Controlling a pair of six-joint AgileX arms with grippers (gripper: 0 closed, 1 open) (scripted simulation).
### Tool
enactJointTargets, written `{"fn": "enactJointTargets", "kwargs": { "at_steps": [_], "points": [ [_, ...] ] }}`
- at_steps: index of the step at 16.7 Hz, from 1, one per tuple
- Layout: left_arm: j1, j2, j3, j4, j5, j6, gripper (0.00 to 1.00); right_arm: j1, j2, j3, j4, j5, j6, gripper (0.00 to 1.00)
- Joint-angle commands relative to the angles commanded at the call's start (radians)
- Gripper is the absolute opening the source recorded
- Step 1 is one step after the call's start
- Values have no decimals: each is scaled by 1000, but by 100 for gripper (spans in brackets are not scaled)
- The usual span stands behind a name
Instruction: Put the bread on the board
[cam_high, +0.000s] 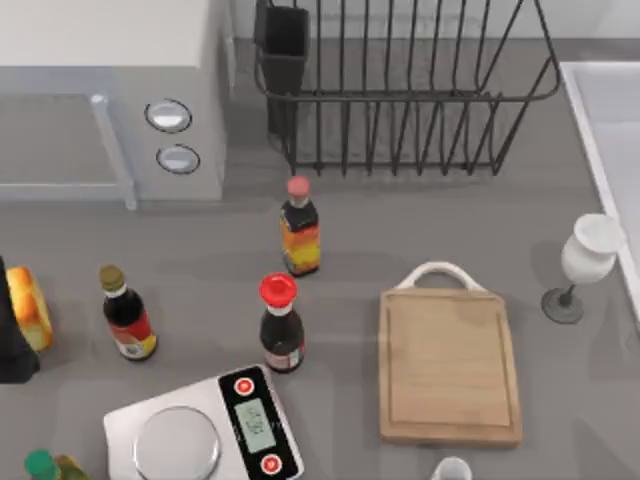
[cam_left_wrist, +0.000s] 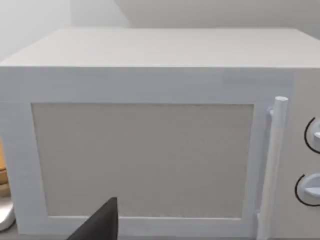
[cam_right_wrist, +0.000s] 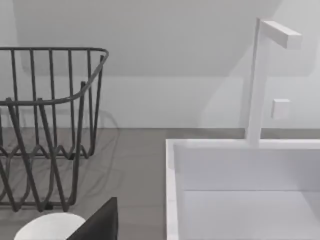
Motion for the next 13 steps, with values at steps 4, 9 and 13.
{"fn": "enactJointTargets", "kwargs": {
  "at_steps": [4,9,13],
  "points": [
    [2,32,30,-24,-1,30,100,0,0,0,0,0,0,100],
    [11,296,241,-196,-1,245,100,0,0,0,0,0,0,100],
    [20,681,482,-406,-1,497,100,0,0,0,0,0,0,100]
  ]
}}
